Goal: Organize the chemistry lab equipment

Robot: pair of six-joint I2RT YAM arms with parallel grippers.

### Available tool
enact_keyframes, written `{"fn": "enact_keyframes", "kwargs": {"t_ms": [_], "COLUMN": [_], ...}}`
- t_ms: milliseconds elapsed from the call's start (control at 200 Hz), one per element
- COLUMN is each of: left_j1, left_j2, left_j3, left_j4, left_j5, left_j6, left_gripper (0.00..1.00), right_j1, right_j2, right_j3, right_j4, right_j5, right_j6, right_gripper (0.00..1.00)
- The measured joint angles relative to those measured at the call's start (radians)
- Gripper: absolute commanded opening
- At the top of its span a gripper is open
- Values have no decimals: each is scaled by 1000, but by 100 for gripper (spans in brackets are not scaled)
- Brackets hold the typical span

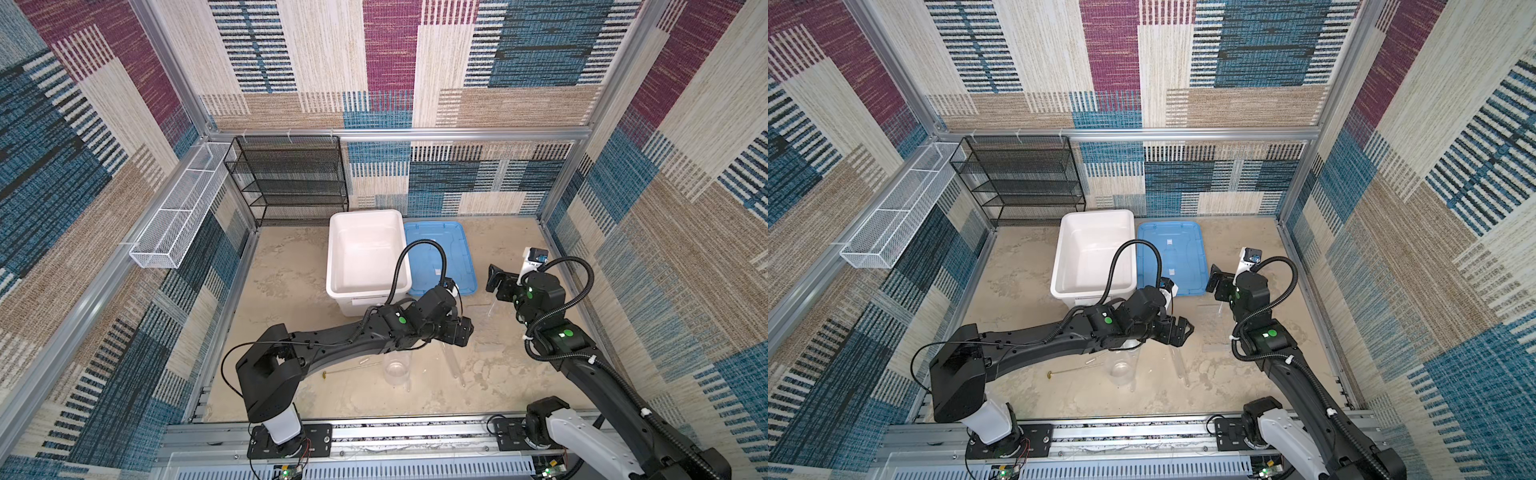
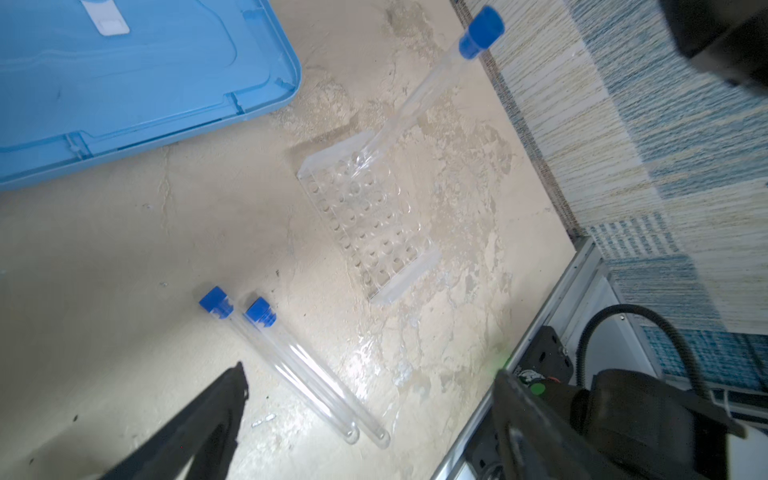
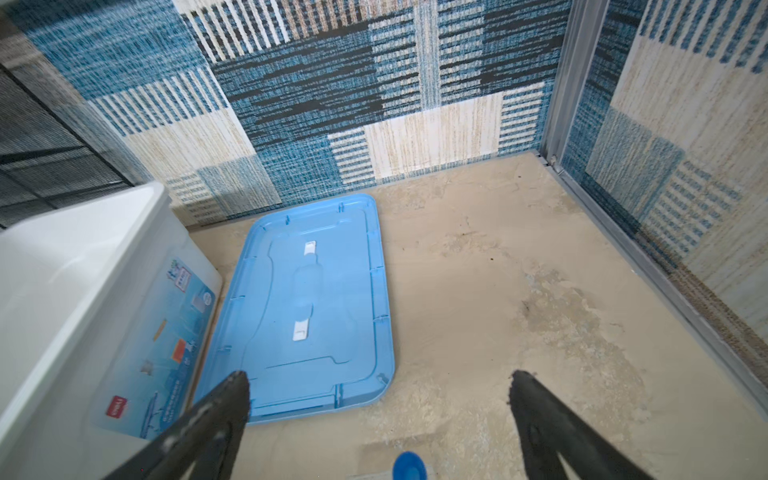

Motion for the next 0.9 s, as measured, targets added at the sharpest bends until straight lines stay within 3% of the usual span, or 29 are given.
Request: {"fn": "enact_keyframes", "kwargs": {"t_ms": [115,255,300,491,896], "left_j1": [-9,-11,-13,-18,-14], "left_j2": [43,98,119,237,349], "left_j3": [32,65,75,169,262], "left_j4": [-84,-156,-171,-248,-368], "left_j5": [-3,-10,-14,-15,-60], "left_j6": [0,1,0,0,-16], "left_gripper": [81,63,56,42,36], "right_j1": [0,0,0,0,0], "right_j2": [-9,-27,-45,-105,-140], "right_j3": [40,63,52,-5,-34], "right_j4": [-71,-145,-156,-183,-187], "right_j5": [-120,-237,-253,-270,-271], "right_j6": [13,29,29,22,2], "right_gripper": [99,99,99,99,99]}}
